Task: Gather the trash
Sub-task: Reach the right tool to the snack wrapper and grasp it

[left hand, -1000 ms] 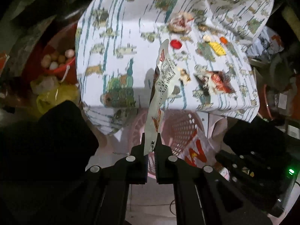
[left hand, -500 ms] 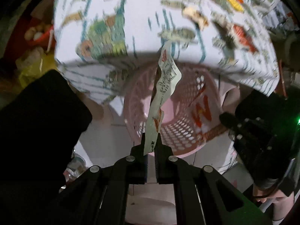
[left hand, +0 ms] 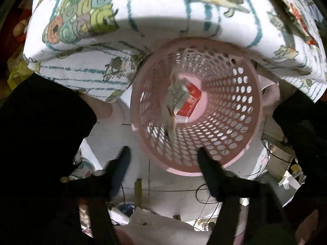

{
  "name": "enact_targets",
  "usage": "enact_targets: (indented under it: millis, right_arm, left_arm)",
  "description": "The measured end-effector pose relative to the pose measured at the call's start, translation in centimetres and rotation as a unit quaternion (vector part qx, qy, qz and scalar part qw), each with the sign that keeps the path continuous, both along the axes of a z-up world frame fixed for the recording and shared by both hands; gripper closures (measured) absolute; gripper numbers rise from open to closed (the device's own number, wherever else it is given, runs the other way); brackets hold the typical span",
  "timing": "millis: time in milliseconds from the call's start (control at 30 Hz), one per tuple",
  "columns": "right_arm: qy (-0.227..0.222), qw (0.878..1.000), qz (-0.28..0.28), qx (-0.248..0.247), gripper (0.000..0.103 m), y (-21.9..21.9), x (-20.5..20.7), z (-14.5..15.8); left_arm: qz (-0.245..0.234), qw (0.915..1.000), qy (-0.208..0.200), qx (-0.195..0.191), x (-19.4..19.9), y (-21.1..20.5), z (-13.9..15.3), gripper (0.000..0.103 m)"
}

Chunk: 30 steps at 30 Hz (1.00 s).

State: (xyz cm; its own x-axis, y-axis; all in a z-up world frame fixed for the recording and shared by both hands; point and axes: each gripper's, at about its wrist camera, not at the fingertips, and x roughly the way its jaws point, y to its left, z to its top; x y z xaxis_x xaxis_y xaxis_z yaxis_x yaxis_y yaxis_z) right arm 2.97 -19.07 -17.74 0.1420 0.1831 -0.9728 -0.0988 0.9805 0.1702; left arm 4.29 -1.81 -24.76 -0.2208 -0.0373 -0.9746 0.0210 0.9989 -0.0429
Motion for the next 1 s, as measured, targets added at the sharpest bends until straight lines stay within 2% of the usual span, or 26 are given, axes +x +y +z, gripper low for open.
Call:
enact_targets:
  millis: [100,233,300,400,533,667,733,800,833,933,1000]
  right_arm:
    - [-0.046,0.998,-0.031,0.031,0.1,-1.2,-0.1,3.4]
    - [-0.129,0.991,-0.025,0.013,0.1,-1.6,0.1,7.5]
    - [-0.147,0.989,-0.026,0.017,0.1,-1.7,0.1,8.6]
    - [-0.159,0.986,-0.031,0.032,0.1,-2.1,0.0,9.7]
    - [-0.177,0.984,-0.024,0.017,0.1,-1.8,-0.4,10.3]
    - [-0.206,0.978,-0.017,0.014,0.1,-1.7,-0.2,12.7]
    - [-0.223,0.975,-0.01,0.011,0.1,-1.7,0.1,14.2]
    - [-0.24,0.971,-0.003,0.006,0.1,-1.7,0.5,15.9]
    - [-0.248,0.969,0.0,0.006,0.099,-1.9,0.9,16.7]
    - [-0.261,0.965,0.014,-0.002,0.086,-2.0,2.6,18.6]
    - [-0.276,0.961,0.013,-0.016,0.084,-2.2,4.1,19.6]
  left_arm:
    - [-0.001,0.9994,-0.033,-0.005,0.0,0.0,2.3,0.036]
    - [-0.017,0.992,-0.125,-0.007,-0.5,0.0,8.0,0.036]
    - [-0.019,0.9843,-0.175,-0.007,-0.8,0.1,11.0,0.036]
    - [-0.001,0.9727,-0.232,-0.011,-0.9,0.9,14.0,0.036]
    - [0.002,0.9592,-0.282,-0.019,-0.8,1.6,17.1,0.036]
    - [-0.005,0.943,-0.332,-0.015,-0.6,2.0,21.8,0.036]
    - [-0.012,0.9352,-0.354,-0.015,-0.2,2.1,24.4,0.034]
    - [-0.017,0.9267,-0.375,-0.021,0.4,2.1,26.7,0.022]
    - [-0.021,0.922,-0.386,-0.018,0.8,2.0,27.6,0.021]
    - [-0.032,0.9104,-0.412,0.006,2.4,2.1,29.5,0.017]
    - [-0.03,0.9033,-0.428,0.007,3.7,2.4,30.3,0.016]
